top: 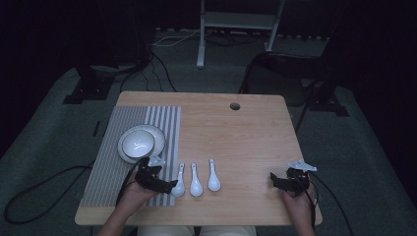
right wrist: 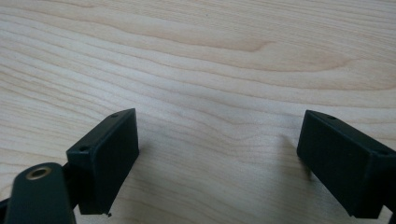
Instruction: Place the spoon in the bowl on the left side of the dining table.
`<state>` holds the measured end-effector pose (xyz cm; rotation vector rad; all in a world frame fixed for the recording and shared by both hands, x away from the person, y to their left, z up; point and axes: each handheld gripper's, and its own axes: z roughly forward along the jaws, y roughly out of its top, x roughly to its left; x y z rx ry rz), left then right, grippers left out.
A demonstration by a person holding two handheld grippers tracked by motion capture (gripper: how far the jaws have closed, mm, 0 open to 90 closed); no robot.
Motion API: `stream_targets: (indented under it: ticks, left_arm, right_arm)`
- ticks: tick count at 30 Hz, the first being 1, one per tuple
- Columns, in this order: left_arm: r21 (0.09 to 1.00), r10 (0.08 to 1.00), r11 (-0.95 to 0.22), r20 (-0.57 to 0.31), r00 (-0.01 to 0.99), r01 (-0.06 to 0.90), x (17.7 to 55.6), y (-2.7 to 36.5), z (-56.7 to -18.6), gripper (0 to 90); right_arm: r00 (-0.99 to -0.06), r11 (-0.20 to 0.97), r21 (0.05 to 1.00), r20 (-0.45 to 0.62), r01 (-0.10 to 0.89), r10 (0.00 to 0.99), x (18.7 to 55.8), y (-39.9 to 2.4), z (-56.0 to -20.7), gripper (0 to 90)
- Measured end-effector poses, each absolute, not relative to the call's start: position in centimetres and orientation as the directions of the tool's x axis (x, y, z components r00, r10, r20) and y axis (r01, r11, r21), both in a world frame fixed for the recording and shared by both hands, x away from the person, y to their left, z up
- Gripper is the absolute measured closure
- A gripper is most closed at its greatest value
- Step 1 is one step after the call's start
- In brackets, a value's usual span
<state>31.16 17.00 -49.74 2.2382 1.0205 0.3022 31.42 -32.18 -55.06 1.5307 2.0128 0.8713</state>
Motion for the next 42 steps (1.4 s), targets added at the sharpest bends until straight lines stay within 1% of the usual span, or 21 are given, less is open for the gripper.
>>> stream_targets:
  ticks: [15, 24, 25, 27, 35, 39, 42]
  left_arm:
    - [0.634, 0.702, -0.527, -0.052, 0.711, 0.566, 33.0, 12.9, -49.3, 2.1]
    - [0.613, 0.684, -0.535, -0.090, 0.724, 0.582, 34.1, 10.0, -49.5, 2.1]
    - [0.614, 0.685, -0.541, -0.075, 0.724, 0.575, 34.2, 9.7, -49.5, 2.1]
    - [0.610, 0.679, -0.547, -0.077, 0.730, 0.574, 34.4, 9.3, -49.5, 2.1]
    - [0.585, 0.660, -0.588, -0.053, 0.750, 0.559, 35.3, 5.5, -50.1, 2.1]
    - [0.573, 0.660, -0.592, -0.059, 0.749, 0.567, 35.7, 4.3, -50.6, 2.1]
    - [0.558, 0.659, -0.590, -0.086, 0.747, 0.584, 36.2, 3.4, -51.3, 2.1]
  right_arm:
    - [-0.274, 0.180, 0.722, 0.014, 0.668, 0.962, 31.4, -32.2, -55.1, 12.2]
    - [-0.273, 0.179, 0.722, 0.014, 0.669, 0.962, 31.4, -32.2, -55.1, 12.3]
    - [-0.273, 0.179, 0.722, 0.014, 0.668, 0.962, 31.4, -32.2, -55.1, 12.3]
    - [-0.273, 0.179, 0.722, 0.014, 0.669, 0.962, 31.4, -32.2, -55.1, 12.3]
    - [-0.273, 0.179, 0.722, 0.014, 0.668, 0.962, 31.4, -32.2, -55.1, 12.3]
    - [-0.273, 0.179, 0.722, 0.014, 0.668, 0.962, 31.4, -32.2, -55.1, 12.3]
    - [-0.273, 0.179, 0.722, 0.014, 0.668, 0.962, 31.4, -32.2, -55.1, 12.3]
